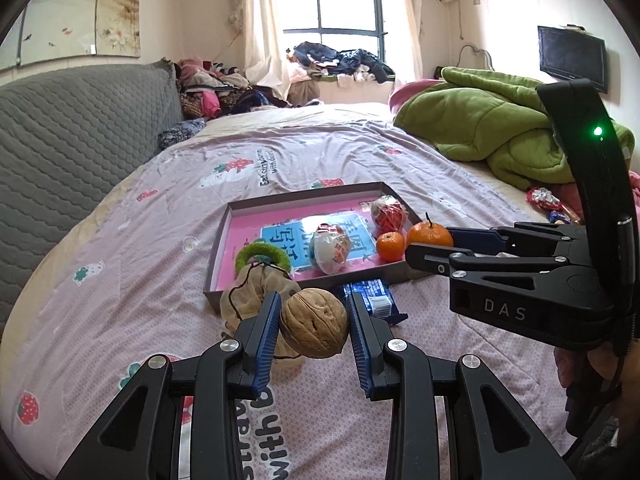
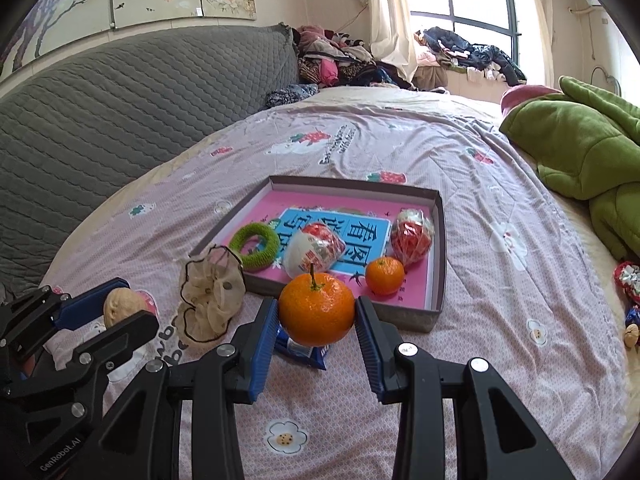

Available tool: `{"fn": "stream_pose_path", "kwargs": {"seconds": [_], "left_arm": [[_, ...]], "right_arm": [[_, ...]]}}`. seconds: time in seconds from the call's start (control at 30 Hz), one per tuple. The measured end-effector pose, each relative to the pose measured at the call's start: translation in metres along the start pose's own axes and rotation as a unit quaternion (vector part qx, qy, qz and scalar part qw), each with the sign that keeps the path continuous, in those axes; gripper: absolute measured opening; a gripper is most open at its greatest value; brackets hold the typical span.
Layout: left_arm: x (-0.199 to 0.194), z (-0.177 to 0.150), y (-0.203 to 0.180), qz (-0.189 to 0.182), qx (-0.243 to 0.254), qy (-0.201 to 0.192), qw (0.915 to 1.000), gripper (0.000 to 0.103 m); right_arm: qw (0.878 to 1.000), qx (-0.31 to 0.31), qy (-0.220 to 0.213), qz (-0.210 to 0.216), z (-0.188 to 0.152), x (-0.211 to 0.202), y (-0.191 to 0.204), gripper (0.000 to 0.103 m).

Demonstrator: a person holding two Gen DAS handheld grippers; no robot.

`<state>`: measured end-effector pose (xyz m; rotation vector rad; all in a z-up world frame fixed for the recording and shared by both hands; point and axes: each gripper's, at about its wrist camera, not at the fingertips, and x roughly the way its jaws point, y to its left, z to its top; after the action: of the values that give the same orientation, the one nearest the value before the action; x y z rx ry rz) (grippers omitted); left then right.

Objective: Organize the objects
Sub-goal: 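Carry the walnut and the orange over the grey tray with both grippers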

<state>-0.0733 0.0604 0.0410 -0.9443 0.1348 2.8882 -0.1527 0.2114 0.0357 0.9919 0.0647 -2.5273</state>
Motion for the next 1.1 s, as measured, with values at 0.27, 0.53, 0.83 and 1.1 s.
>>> {"fn": "stream_pose_path", "kwargs": {"seconds": [0.27, 0.53, 0.83, 1.1], "left_arm": [[0.006, 0.009, 0.008, 0.004, -0.004, -0.001, 1.0000, 0.035], [0.018, 0.025, 0.017, 0.010, -0.008, -0.004, 0.9999, 0.035], [0.035, 0.044, 0.033, 0.013, -0.026, -0.005, 0.9996, 0.035], [0.061, 0.062, 0.050, 0.007, -0.048, 0.008, 0.9988, 0.035]], "right_arm": [[1.000, -0.006, -0.019, -0.003, 0.016, -0.007, 0.001, 0.040], [0.998, -0.019, -0.051, -0.010, 0.042, -0.023, 0.000, 0.040], [0.998, -0.027, -0.063, -0.016, 0.059, -0.020, -0.006, 0.040], [0.997, -0.031, -0.069, -0.020, 0.071, -0.011, -0.012, 0.040]]}}
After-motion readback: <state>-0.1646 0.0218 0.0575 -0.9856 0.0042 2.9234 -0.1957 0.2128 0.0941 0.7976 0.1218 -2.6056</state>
